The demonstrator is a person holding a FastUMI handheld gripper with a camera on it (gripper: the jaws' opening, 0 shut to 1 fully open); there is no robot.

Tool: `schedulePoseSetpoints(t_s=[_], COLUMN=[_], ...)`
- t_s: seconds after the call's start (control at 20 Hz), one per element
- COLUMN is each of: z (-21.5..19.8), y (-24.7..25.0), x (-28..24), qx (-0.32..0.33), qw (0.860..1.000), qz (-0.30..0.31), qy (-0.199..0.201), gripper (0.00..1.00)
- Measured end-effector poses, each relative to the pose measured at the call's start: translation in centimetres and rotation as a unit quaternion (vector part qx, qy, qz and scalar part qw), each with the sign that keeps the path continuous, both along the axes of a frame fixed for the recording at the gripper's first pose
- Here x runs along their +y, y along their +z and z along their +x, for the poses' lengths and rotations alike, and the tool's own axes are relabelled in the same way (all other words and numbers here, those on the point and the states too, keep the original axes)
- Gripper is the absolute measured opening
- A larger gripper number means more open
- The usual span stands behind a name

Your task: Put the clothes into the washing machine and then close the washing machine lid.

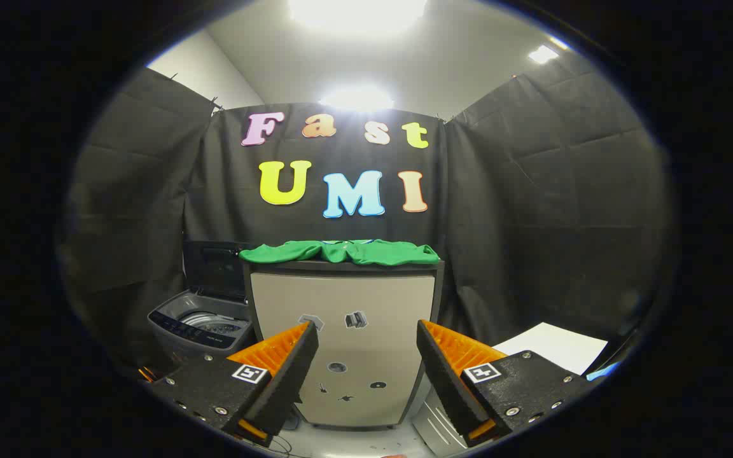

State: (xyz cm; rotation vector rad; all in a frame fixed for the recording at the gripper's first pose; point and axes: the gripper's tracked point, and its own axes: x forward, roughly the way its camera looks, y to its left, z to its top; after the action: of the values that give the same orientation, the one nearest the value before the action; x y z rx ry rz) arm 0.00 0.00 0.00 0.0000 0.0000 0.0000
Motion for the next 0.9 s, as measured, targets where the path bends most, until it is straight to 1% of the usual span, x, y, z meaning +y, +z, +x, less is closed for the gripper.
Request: schedulePoseSetpoints(t_s=[0.9], z=[0.17], y=[0.77], x=[0.63], qx=[-0.007], qw=[1.000], qz=[-0.017], qy=[0.001], gripper=[0.96])
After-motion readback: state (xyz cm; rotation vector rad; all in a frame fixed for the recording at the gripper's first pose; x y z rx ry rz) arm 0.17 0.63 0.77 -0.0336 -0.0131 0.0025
